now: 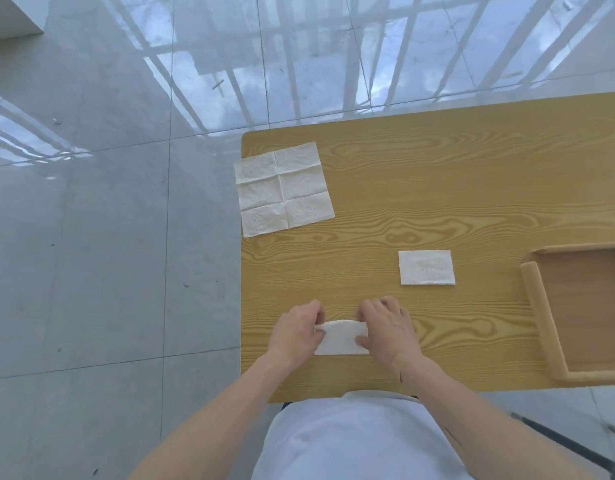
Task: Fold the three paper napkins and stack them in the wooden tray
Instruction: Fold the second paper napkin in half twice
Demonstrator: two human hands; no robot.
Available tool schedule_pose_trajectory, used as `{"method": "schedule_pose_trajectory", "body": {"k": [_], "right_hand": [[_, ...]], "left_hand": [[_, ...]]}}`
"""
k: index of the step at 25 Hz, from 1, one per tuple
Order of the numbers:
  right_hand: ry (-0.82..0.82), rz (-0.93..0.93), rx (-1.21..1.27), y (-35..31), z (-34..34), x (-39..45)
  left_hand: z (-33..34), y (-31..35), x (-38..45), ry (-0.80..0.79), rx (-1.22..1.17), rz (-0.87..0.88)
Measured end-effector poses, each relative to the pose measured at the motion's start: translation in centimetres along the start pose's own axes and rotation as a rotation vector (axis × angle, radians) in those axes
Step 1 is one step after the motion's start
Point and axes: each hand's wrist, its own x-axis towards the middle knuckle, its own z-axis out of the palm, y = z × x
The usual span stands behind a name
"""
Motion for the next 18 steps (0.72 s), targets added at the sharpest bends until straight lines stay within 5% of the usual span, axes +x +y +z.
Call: {"method": "schedule_pose_trajectory", "body": {"k": [9, 18], "right_hand": [[-0.032, 0.308, 0.657, 3.3, -2.2, -1.9], [0.085, 0.373, 1.009, 9.2, -7.0, -2.3]], "left_hand": [[0.0, 0.8, 2.2, -0.183, -0.524, -0.197], [0.4, 6.7, 5.4, -0.240, -0.923, -0.321]]}}
